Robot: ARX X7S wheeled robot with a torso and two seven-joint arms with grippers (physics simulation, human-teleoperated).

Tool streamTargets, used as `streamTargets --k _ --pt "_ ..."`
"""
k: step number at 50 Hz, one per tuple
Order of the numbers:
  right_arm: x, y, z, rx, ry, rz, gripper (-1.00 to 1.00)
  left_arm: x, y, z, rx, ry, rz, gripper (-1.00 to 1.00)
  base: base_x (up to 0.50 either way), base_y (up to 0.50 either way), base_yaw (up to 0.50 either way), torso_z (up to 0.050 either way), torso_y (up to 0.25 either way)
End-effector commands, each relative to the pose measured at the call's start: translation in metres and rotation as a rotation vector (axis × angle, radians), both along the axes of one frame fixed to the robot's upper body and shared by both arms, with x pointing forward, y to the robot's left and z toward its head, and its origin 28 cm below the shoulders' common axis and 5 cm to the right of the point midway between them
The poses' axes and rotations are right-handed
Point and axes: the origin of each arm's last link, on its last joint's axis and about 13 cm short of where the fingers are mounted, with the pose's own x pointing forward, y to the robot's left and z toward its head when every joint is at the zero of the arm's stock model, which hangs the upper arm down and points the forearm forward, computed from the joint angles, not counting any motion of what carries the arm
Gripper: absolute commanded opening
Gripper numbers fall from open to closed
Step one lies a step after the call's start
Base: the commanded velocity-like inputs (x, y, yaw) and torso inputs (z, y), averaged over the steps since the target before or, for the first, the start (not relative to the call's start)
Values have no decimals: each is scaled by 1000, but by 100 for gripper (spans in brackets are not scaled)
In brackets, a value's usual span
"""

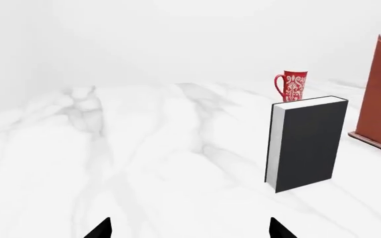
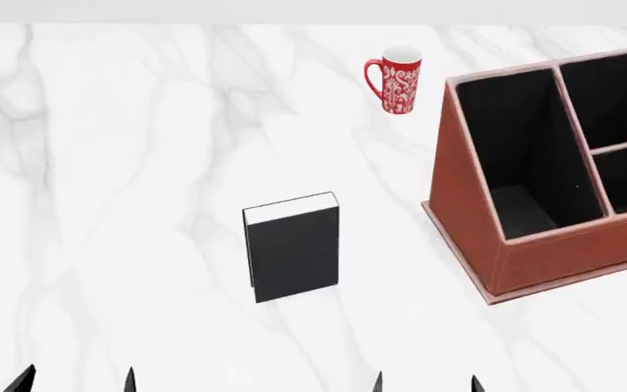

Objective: Pick up the book and place it in the left compartment of the caddy.

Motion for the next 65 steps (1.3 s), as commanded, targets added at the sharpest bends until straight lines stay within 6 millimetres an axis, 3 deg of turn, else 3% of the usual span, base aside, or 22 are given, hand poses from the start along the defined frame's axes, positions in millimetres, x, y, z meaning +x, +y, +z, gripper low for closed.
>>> streamTargets --k 1,6,16,21,31,38,51,65 --pt "2 -1 -6 34 21 -2 100 -1 -1 -5 -4 9 -15 100 0 0 0 0 0" --pt "3 -2 7 26 -27 -7 100 -1 -1 5 60 -11 -14 100 0 0 0 0 0" --pt "5 -10 64 84 -184 -45 100 -11 10 72 154 -218 65 100 0 0 0 0 0" --pt "2 -12 82 96 -240 -55 100 -18 13 92 172 -279 72 100 0 0 0 0 0" --pt "-14 -11 131 133 -407 -39 100 -37 11 130 254 -393 59 100 0 0 0 0 0" --pt "-37 -19 160 154 -510 -54 100 -65 10 155 299 -485 103 100 0 0 0 0 0" --pt "-64 -32 192 182 -644 -104 100 -79 19 157 335 -569 220 100 0 0 0 0 0" --pt "-74 -44 202 174 -692 -183 100 -99 38 153 337 -619 343 100 0 0 0 0 0"
